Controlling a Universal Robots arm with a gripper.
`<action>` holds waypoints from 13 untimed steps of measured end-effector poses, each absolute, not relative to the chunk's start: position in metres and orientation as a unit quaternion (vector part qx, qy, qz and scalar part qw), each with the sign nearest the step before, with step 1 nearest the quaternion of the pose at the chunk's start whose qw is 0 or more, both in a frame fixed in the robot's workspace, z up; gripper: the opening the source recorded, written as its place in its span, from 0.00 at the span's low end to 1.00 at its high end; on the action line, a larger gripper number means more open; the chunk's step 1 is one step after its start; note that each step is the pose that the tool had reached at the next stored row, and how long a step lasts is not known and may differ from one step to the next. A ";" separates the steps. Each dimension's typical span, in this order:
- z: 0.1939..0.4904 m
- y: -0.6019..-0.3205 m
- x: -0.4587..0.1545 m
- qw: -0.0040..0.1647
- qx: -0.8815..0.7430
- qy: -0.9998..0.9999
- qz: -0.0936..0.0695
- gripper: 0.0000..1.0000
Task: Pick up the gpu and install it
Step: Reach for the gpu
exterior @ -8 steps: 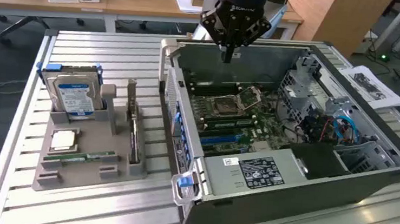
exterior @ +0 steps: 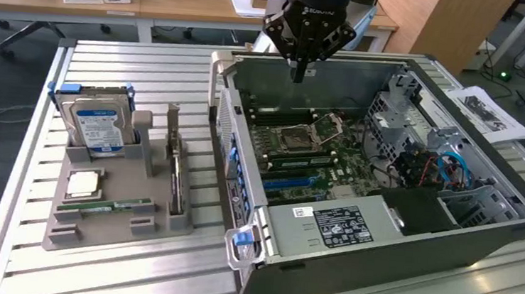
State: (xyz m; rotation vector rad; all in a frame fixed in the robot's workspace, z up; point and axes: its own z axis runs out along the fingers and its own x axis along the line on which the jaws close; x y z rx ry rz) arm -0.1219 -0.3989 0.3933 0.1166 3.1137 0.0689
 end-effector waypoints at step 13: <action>0.393 -0.399 -0.137 0.013 0.037 0.999 0.022 0.11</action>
